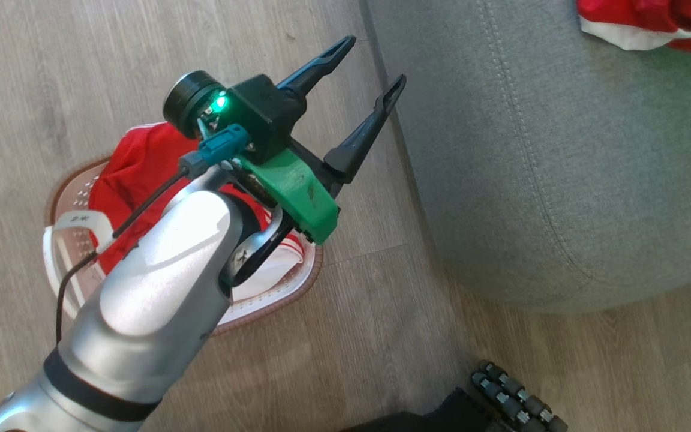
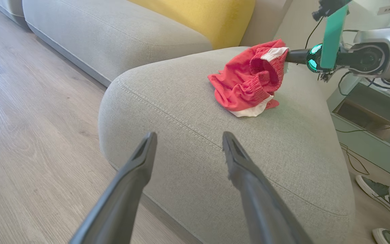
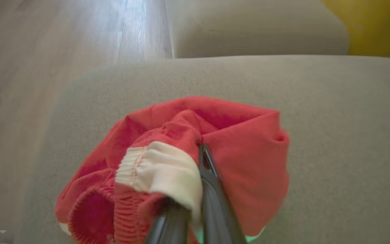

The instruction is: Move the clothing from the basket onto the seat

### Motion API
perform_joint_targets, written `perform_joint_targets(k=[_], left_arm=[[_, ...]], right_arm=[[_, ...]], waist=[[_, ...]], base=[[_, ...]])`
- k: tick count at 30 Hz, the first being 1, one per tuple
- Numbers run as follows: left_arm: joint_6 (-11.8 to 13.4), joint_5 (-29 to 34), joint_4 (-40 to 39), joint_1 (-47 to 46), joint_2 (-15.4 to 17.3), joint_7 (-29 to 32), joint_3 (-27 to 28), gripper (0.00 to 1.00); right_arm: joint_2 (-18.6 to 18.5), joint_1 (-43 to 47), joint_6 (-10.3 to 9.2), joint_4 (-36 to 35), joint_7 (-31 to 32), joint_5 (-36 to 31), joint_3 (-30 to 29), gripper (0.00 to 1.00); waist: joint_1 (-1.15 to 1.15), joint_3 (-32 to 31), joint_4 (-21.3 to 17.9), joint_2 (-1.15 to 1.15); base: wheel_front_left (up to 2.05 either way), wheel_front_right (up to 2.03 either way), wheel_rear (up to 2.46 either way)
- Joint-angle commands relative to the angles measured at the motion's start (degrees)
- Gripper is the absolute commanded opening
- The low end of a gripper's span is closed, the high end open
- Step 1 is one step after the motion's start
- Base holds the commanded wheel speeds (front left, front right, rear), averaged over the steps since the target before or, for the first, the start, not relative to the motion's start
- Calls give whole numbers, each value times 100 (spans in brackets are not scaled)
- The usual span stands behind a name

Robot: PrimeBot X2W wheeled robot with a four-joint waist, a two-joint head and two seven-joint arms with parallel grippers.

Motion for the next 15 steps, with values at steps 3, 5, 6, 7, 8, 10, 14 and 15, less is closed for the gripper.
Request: perform_joint_targets(k=[3, 5, 6, 7, 8, 10, 14, 15], left_arm=[[16, 6, -140, -191, 50, -61, 118, 100], [26, -5, -126, -179, 42, -87, 112, 100], [30, -13, -122, -172, 40, -102, 112, 100], [35, -20, -116, -165, 37, -116, 113, 100], [40, -27, -107, -161, 35, -130, 114, 100], [42, -45, -83, -149, 31, -160, 114, 100], [57, -90, -10, -87, 23, -241, 116, 100], [60, -104, 13, -65, 17, -266, 116, 100]], right_arm=[[-241, -11, -1, 177, 463, 315, 250, 18], [-268, 3, -1, 221, 750, 469, 422, 53], [-298, 11, -1, 230, 872, 539, 499, 77], [-326, 15, -1, 239, 966, 614, 557, 95], [-359, 10, -1, 244, 1028, 673, 608, 100], [-408, -5, -1, 268, 1120, 758, 713, 100], [-456, -10, -1, 316, 1206, 886, 897, 100], [-468, -8, -1, 331, 1220, 912, 938, 100]], waist=[[-1, -39, 93, 0], [-1, -59, 137, 0], [-1, -70, 155, 0], [-1, -81, 171, 0], [-1, -92, 187, 0], [-1, -128, 213, 0], [-1, -290, 221, 0], [-1, -353, 219, 0]], base=[[0, 0, 0], [0, 0, 0], [0, 0, 0], [0, 0, 0], [0, 0, 0], [0, 0, 0], [0, 0, 0], [0, 0, 0]])
